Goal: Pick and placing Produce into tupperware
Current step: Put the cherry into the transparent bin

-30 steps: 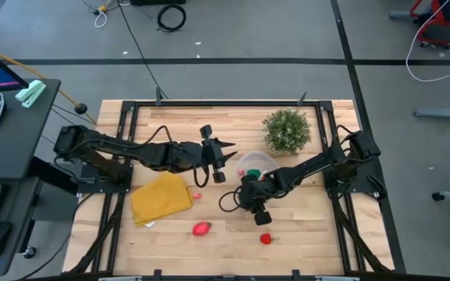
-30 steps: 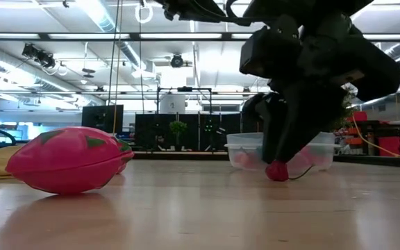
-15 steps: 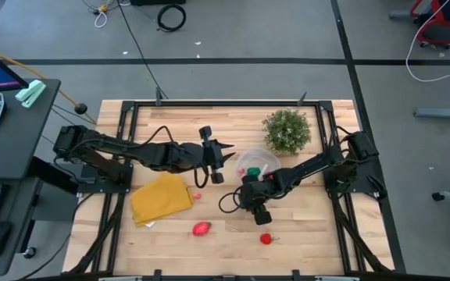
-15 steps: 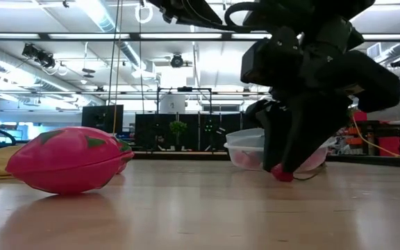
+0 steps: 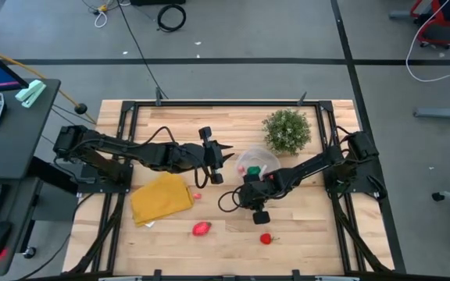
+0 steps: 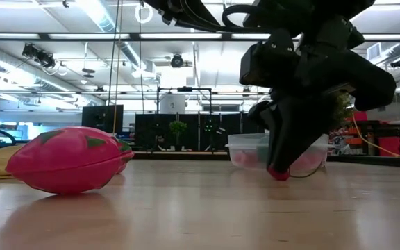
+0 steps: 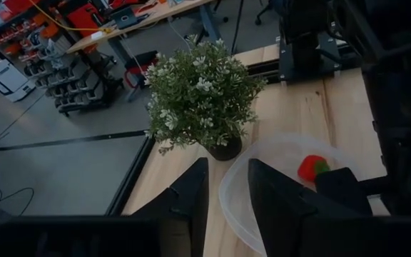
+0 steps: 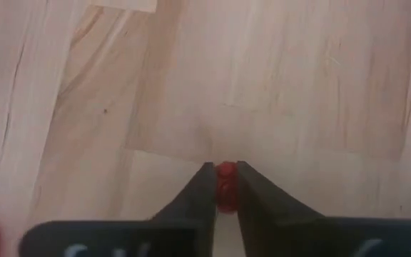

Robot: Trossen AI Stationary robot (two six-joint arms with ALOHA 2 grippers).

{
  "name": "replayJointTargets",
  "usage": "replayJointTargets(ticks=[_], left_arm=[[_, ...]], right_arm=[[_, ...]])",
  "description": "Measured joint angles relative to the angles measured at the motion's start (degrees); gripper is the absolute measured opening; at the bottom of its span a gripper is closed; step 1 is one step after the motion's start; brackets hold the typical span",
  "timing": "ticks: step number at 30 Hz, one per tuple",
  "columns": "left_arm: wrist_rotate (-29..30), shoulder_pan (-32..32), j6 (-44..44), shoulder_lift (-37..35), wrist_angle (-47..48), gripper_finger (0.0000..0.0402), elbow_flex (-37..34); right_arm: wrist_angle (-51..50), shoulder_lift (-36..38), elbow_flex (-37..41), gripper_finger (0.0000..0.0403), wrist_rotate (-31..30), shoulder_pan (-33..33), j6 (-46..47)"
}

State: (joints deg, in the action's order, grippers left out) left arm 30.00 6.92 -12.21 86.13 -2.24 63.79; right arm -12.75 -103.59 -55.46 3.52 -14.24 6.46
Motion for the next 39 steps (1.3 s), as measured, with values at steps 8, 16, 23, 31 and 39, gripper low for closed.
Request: replayJointTargets(ticks=[8, 16, 23, 31, 39], left_arm=[[0.0, 0.0, 0.0, 0.0, 0.0, 0.0107, 0.0], [0.0, 0.0, -0.3, 0.0, 0.0, 0.0102, 0.0], [0.0, 0.0, -0.4, 0.0, 0.0, 0.0093, 0.0], [0.0, 0.0, -0.4, 0.0, -0.1, 0.0085, 0.0], [0.0, 0.1, -0.4, 0.0, -0.1, 0.0084, 0.0]], right_arm=[[-0.7, 4.0, -0.9, 0.0012, -0.3, 0.0, 0.0], [-6.3, 13.8, -2.1, 0.0013, -14.8, -0.5, -1.5], [-24.9, 21.2, -2.1, 0.0018, -34.8, 0.4, 12.0], [-26.9, 18.2, 0.6, 0.0028, -34.5, 1.9, 18.5], [-25.6, 15.0, 2.5, 0.0055, -32.7, 2.2, 16.1]])
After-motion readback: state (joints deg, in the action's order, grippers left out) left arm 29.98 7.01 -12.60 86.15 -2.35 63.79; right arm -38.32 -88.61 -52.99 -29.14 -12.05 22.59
